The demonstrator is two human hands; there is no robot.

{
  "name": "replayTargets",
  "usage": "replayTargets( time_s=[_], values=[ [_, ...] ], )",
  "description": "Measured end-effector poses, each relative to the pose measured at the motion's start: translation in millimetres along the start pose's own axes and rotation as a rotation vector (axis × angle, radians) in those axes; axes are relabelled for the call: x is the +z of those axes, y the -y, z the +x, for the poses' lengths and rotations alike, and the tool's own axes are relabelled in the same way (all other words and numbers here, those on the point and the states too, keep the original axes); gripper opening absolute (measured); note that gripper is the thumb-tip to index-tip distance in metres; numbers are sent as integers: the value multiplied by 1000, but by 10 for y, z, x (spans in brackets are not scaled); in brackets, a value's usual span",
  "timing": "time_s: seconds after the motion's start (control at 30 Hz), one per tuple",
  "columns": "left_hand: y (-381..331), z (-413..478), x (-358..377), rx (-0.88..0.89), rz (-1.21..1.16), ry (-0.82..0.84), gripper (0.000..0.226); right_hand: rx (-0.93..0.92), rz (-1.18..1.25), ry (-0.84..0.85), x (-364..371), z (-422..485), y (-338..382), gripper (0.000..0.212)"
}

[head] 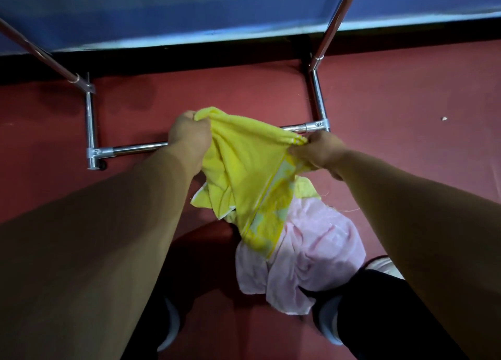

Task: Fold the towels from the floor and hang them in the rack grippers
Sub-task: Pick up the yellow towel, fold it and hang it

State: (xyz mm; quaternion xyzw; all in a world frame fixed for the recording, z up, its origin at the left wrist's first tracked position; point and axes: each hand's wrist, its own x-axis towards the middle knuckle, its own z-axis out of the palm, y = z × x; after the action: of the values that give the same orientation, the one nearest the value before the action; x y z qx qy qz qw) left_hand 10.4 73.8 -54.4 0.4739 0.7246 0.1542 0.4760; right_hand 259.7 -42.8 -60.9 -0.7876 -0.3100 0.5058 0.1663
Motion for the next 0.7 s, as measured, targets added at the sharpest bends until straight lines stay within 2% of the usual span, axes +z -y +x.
replayTargets(
  time_s=[0.13, 0.23, 0.33, 0.47, 0.63, 0.7],
  values=[
    [70, -32, -181, 11, 388, 266, 19, -14, 170, 138, -35, -67, 282, 28],
    [-268, -314, -159, 106, 252, 497, 53, -33, 197, 284, -12, -272, 561, 34],
    [-714, -689, -154, 158, 87, 738, 73, -61, 340, 305, 6, -550, 860, 16],
    [-1107, -1092, -411, 233, 124, 674, 74, -81, 477, 254, -213, -1033, 1310, 19],
    [-1663, -1725, -1080, 342, 3, 671, 44, -181, 527, 267, -641, -1867, 2013, 17],
    [-1888, -1991, -1390, 426, -2, 653, 50, -254, 500, 285, -792, -2237, 2290, 19]
  ],
)
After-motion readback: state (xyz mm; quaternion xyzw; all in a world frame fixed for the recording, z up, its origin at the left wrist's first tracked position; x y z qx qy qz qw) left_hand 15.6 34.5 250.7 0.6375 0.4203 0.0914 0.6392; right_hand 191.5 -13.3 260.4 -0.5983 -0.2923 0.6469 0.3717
